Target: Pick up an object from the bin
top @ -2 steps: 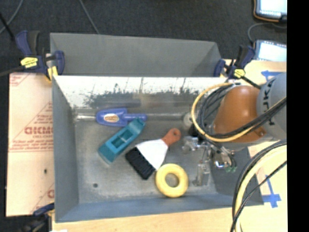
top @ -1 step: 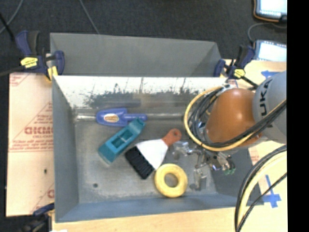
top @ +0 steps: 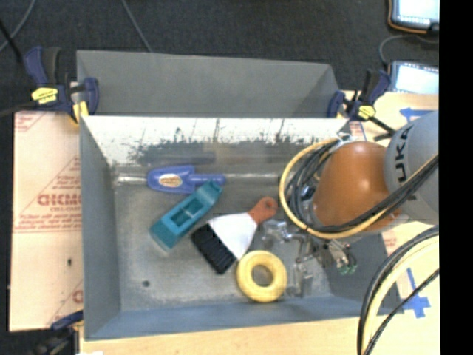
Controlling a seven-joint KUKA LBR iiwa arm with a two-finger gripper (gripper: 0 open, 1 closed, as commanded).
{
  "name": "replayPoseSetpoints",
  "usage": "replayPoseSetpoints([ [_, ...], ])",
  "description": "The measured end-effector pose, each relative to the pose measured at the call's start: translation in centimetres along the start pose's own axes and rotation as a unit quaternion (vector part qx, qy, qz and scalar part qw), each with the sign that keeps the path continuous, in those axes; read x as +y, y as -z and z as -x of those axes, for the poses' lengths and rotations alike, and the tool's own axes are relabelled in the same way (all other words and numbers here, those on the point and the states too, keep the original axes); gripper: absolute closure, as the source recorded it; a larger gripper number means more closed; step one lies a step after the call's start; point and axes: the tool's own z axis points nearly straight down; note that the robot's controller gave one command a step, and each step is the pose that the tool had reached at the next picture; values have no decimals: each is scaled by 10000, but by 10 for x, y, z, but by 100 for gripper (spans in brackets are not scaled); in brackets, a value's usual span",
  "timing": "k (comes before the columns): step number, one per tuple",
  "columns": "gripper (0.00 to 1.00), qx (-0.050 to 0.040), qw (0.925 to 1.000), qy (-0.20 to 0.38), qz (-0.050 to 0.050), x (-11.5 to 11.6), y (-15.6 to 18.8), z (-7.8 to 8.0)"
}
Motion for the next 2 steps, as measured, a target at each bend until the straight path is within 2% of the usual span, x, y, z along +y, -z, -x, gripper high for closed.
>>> replayPoseSetpoints([
  [1,0,18,9908,1356,0,6,-23,0],
  [2,100,-38,9773,2117,-19,24,-43,-7],
])
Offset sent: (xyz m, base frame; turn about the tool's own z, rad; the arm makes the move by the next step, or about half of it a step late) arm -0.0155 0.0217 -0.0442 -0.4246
